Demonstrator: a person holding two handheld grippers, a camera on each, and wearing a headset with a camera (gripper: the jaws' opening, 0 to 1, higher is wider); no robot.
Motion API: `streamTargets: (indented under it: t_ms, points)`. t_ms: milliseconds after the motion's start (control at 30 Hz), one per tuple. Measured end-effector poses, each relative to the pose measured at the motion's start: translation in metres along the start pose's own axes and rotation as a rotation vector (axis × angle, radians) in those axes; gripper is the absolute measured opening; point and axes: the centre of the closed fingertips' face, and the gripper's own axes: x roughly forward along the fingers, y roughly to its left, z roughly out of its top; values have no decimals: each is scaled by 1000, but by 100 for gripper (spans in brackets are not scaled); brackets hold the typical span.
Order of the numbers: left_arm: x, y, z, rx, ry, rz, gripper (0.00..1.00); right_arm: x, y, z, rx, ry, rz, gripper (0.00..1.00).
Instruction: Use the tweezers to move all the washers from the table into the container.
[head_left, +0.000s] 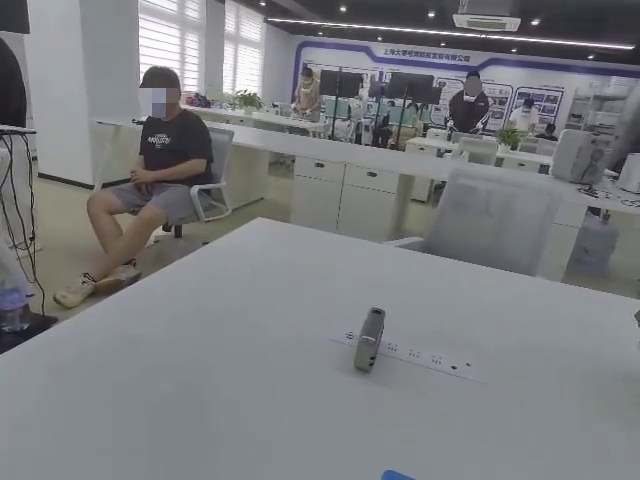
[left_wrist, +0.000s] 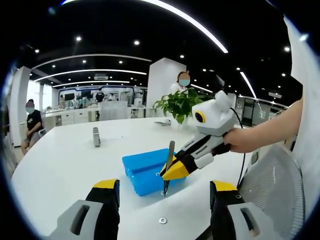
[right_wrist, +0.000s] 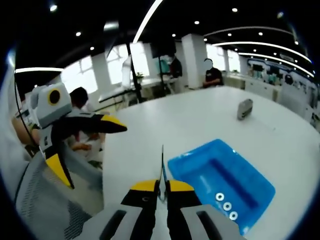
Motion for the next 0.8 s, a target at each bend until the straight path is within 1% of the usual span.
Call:
streamTargets:
  t_ms: [167,300,467,567,667,767,800]
  points:
    - [0,0,0,0,1,1,74,-5,-2,12,12,-39,4,3]
    - [0,1,0,0,1,1,74,-13,4,28,14,-65,17,3]
    - [0,1,0,1,1,0,74,-21,0,45,9,-96,10,3]
    - [0,1,-1,1,3,2,74,-23,-6,52,13,-112,-4,3]
    - [0,0,-1,1,3,1,74,-23,-16,57,39,-132,-23,3]
    - [0,0,-1,1,4,1,74,-24,-34,60,84,-149,-63,3]
    - [0,0,-1,1,5,1,74,-23,-37,60,99,-152,-68,3]
